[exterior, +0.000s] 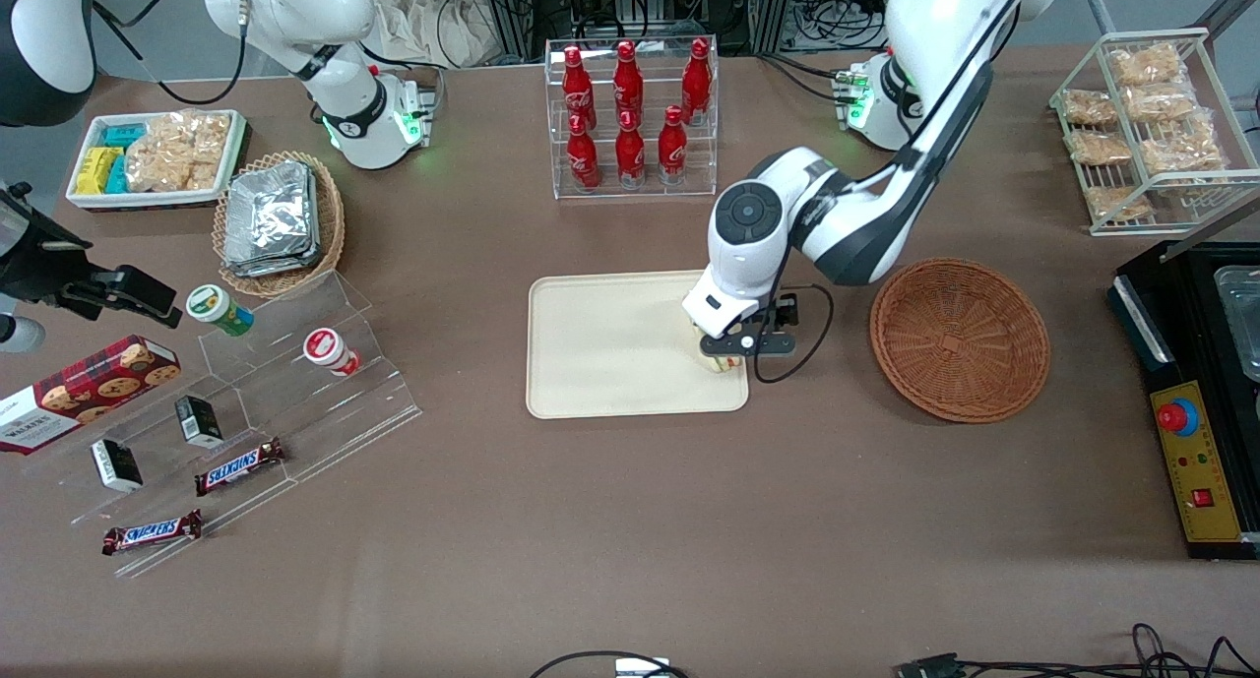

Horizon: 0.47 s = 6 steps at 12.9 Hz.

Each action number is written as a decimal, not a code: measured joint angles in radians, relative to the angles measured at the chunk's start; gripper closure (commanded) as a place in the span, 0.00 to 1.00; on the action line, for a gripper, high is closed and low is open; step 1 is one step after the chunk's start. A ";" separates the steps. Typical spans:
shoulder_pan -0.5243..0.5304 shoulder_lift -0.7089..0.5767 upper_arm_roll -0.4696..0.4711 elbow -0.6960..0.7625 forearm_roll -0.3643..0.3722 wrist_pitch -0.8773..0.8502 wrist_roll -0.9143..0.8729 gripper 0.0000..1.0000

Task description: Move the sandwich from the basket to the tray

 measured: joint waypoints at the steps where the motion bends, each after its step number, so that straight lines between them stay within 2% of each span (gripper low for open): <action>1: -0.001 -0.018 -0.002 0.053 -0.009 -0.076 0.012 0.00; 4: 0.028 -0.044 0.001 0.239 -0.065 -0.258 0.100 0.00; 6: 0.106 -0.059 0.004 0.341 -0.082 -0.318 0.158 0.00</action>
